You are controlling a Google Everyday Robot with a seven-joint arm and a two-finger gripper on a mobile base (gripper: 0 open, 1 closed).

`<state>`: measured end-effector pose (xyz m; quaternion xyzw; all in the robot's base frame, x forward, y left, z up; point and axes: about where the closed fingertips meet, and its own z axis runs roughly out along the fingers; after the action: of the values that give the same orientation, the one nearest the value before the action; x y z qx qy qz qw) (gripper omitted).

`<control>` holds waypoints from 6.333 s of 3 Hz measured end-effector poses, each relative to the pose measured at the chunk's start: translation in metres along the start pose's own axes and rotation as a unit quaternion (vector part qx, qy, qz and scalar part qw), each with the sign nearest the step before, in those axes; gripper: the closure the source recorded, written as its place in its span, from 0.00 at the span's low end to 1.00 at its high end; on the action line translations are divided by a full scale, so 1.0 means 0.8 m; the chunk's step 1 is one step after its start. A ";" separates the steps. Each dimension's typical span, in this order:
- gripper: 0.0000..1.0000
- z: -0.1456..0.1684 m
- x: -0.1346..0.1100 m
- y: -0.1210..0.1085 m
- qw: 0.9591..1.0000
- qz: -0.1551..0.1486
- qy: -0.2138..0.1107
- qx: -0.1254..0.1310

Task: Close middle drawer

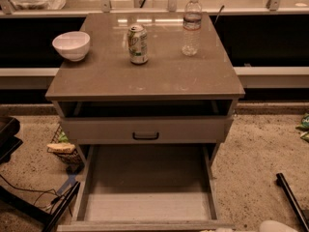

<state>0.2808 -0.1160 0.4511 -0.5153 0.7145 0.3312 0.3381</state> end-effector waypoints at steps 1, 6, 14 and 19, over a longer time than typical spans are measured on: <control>1.00 0.023 -0.007 -0.014 1.000 -0.006 -0.003 -0.010; 1.00 0.070 -0.033 -0.049 0.999 -0.032 0.034 -0.004; 1.00 0.034 -0.093 0.014 0.995 -0.026 0.096 0.003; 1.00 0.065 -0.018 -0.109 0.994 -0.024 0.096 0.049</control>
Offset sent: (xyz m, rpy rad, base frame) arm 0.0505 0.0493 -0.0290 0.0021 0.0043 0.0553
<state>0.3754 -0.0878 0.4230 -0.5446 0.7465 0.2364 0.3005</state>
